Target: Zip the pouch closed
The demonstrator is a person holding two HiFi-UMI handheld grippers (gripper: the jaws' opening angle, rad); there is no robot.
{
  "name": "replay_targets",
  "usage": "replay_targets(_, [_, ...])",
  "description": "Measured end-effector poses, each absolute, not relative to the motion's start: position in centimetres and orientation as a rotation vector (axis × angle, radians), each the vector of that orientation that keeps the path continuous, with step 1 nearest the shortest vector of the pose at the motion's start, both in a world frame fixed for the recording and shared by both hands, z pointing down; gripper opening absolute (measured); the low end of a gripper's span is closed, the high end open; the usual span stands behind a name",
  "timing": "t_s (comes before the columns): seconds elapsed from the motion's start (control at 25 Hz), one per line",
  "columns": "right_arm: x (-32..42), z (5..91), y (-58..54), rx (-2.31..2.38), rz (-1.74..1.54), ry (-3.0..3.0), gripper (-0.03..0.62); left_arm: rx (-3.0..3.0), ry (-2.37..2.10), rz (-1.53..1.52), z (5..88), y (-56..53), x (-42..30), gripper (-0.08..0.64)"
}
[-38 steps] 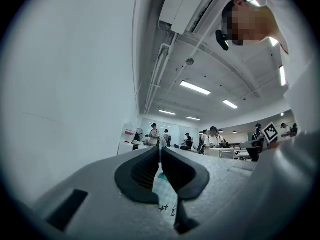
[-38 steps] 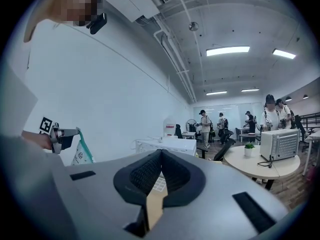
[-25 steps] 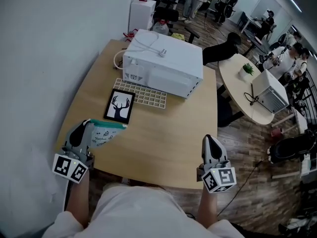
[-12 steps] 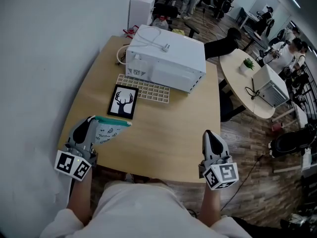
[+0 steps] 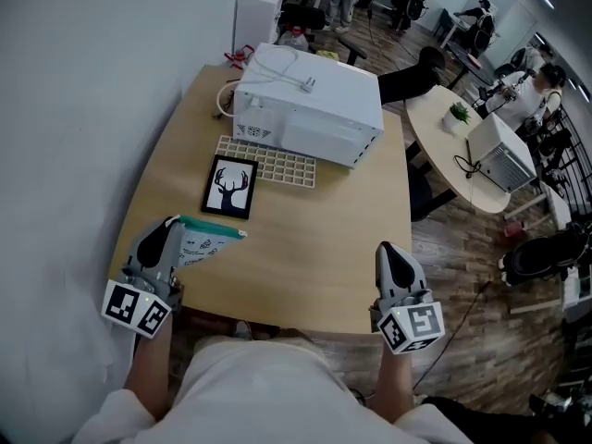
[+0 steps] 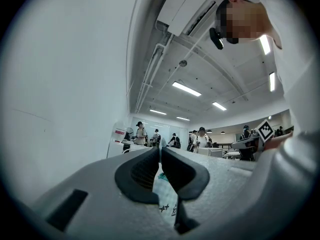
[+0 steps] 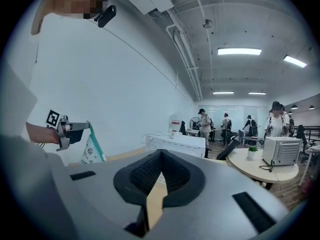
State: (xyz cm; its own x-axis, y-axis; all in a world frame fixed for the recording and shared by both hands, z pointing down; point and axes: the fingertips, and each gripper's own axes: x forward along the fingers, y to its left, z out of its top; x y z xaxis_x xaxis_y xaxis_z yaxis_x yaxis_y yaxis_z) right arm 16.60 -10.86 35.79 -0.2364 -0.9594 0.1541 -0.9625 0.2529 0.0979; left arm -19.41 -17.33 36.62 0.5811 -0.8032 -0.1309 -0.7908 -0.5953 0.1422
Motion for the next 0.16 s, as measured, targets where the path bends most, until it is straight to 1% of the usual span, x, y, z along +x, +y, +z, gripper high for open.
replay_targets(0.16, [16.32, 36.23, -10.57, 1.816, 0.041, -2.333, -0.002, 2.728, -1.377, -0.284, 36.78, -17.36, -19.73, 0.025])
